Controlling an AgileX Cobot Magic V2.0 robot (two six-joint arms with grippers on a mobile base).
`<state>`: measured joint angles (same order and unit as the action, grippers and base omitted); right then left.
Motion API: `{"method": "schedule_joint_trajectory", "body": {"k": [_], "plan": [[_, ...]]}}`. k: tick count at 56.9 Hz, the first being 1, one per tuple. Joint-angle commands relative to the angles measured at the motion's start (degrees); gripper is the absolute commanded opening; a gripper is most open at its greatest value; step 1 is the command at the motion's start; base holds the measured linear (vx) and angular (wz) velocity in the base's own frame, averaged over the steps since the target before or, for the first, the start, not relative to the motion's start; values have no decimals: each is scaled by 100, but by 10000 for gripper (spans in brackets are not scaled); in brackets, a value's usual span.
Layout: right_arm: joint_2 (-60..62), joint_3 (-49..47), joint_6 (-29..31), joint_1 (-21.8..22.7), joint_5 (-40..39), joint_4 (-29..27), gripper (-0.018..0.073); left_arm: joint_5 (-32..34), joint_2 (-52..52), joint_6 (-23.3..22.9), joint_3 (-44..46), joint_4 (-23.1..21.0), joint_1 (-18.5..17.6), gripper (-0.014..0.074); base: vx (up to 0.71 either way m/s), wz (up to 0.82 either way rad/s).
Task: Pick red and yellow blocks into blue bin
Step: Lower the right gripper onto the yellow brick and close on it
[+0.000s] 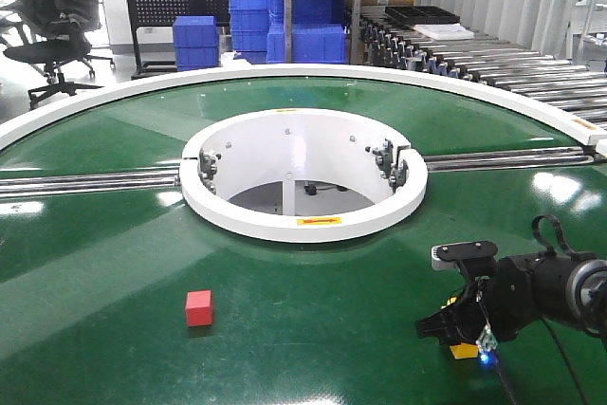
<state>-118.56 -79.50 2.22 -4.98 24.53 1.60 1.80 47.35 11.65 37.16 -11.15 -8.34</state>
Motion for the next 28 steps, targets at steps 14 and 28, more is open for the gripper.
{"method": "schedule_joint_trajectory", "body": {"k": [14, 28], "plan": [[765, -180, -19, 37, 359, 78, -13, 531, -13, -164, 225, -10, -11, 485, 0, 0], [1017, -180, -19, 37, 466, 52, -10, 274, 848, 84, 867, 202, -565, 485, 0, 0]]}}
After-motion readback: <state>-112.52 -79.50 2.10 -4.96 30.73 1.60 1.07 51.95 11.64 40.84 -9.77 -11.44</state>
